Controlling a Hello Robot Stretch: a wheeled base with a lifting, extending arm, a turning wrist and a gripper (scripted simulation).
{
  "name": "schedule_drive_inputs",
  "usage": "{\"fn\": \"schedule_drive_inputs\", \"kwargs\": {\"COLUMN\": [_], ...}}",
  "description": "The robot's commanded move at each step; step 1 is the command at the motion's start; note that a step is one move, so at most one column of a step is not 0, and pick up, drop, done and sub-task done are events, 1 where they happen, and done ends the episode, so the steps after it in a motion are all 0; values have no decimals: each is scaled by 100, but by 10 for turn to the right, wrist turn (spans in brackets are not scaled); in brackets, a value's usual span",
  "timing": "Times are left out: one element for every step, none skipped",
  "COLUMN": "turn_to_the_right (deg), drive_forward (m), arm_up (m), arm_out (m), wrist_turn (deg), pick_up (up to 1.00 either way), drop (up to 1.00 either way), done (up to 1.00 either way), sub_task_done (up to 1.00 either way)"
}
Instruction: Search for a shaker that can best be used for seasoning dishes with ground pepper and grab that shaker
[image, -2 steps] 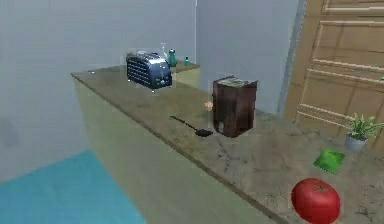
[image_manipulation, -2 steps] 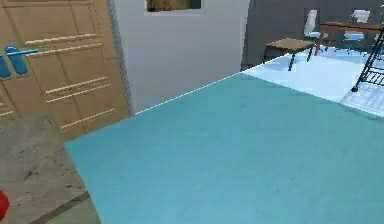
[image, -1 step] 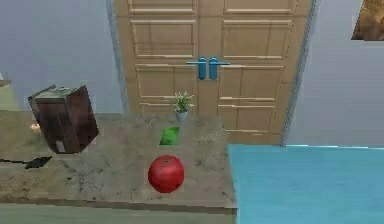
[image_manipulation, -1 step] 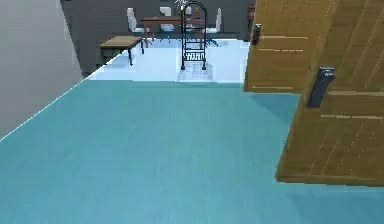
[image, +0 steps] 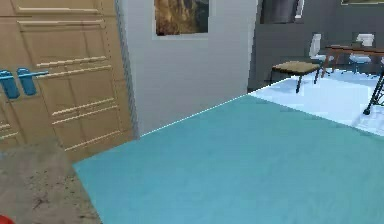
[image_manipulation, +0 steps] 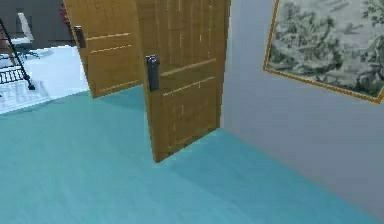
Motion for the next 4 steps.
{"fn": "schedule_drive_inputs", "kwargs": {"turn_to_the_right": [390,0,-450,-150], "drive_forward": [0,30,0,0], "arm_up": [0,0,0,0], "arm_out": [0,0,0,0], "wrist_turn": [0,0,0,0], "pick_up": [0,0,0,0], "drop": [0,0,0,0], "done": [0,0,0,0], "sub_task_done": [0,0,0,0]}}
